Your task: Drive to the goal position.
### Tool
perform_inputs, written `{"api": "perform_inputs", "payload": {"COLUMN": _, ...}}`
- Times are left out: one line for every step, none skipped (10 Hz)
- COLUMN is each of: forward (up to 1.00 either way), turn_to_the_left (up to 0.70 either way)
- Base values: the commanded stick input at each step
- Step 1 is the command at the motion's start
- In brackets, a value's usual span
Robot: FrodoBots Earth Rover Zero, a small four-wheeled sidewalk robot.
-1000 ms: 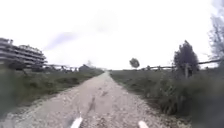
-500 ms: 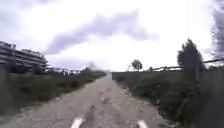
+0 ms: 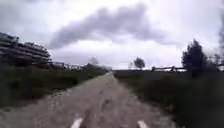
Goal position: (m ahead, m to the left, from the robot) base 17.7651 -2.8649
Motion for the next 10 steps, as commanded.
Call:
{"api": "perform_inputs", "payload": {"forward": 0.7, "turn_to_the_left": 0.0}}
{"api": "perform_inputs", "payload": {"forward": 0.7, "turn_to_the_left": 0.0}}
{"api": "perform_inputs", "payload": {"forward": 0.7, "turn_to_the_left": 0.0}}
{"api": "perform_inputs", "payload": {"forward": 0.7, "turn_to_the_left": 0.0}}
{"api": "perform_inputs", "payload": {"forward": 0.7, "turn_to_the_left": 0.0}}
{"api": "perform_inputs", "payload": {"forward": 0.7, "turn_to_the_left": 0.0}}
{"api": "perform_inputs", "payload": {"forward": 0.7, "turn_to_the_left": 0.0}}
{"api": "perform_inputs", "payload": {"forward": 0.7, "turn_to_the_left": 0.0}}
{"api": "perform_inputs", "payload": {"forward": 0.7, "turn_to_the_left": 0.0}}
{"api": "perform_inputs", "payload": {"forward": 0.7, "turn_to_the_left": 0.0}}
